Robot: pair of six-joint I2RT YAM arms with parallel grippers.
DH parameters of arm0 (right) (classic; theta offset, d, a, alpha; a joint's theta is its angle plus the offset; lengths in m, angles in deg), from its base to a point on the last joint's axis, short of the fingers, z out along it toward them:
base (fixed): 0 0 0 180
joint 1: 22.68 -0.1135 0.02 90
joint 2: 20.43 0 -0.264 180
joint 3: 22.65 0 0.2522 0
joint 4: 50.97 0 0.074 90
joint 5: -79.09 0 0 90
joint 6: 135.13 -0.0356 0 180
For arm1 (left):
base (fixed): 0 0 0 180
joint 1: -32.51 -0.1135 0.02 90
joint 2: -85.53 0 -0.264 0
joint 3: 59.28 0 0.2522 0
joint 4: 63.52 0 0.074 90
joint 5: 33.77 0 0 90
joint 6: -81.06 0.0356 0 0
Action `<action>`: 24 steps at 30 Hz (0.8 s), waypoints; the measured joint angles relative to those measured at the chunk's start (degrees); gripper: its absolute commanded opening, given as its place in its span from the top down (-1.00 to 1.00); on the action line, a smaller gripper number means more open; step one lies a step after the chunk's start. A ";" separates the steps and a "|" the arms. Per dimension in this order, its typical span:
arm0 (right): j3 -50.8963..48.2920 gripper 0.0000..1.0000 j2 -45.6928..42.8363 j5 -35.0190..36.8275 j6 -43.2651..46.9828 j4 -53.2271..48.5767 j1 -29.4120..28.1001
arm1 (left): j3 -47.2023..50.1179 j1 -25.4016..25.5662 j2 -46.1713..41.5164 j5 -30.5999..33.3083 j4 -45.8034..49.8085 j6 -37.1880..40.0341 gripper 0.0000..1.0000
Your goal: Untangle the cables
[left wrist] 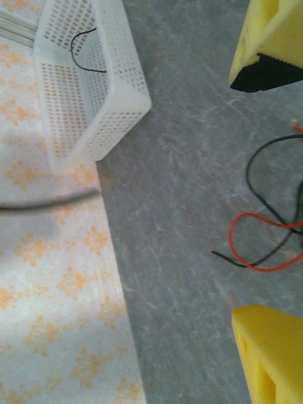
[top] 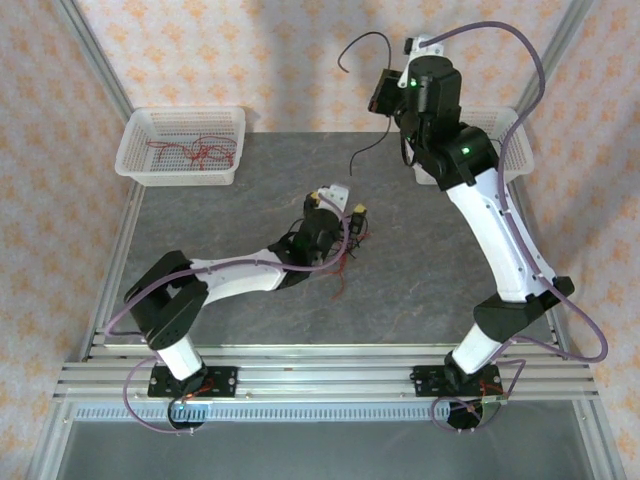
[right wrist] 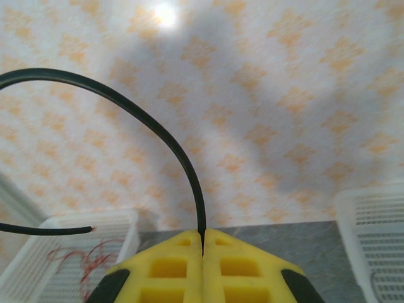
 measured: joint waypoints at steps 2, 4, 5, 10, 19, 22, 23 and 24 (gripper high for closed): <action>0.02 1.00 0.28 2.51 0.81 1.44 1.31 | 3.26 0.00 -3.34 -1.01 -0.17 -0.57 -0.79; 0.02 1.00 0.87 4.31 1.51 3.21 3.13 | 5.38 0.00 -6.47 -1.62 -0.28 -1.25 -0.79; 0.02 1.00 1.31 5.01 1.90 4.15 4.15 | 6.19 0.00 -7.96 -1.90 -0.48 -1.64 -0.78; 0.17 1.00 4.83 7.06 3.54 8.66 9.57 | 9.66 0.00 -14.03 -2.08 -0.74 -3.43 -0.79; 3.56 1.00 16.83 7.52 7.43 16.11 19.71 | 12.68 0.00 -20.48 -2.56 1.60 -7.04 -0.80; 5.20 1.00 21.24 7.65 8.68 18.25 22.23 | 13.68 0.00 -22.62 -2.78 2.10 -8.15 -0.80; 5.77 1.00 22.60 7.91 9.11 18.73 22.93 | 14.10 0.00 -23.30 -2.78 2.23 -8.57 -0.79; 6.21 1.00 23.71 8.02 9.35 19.15 23.41 | 14.56 0.00 -23.89 -2.78 2.25 -9.01 -0.80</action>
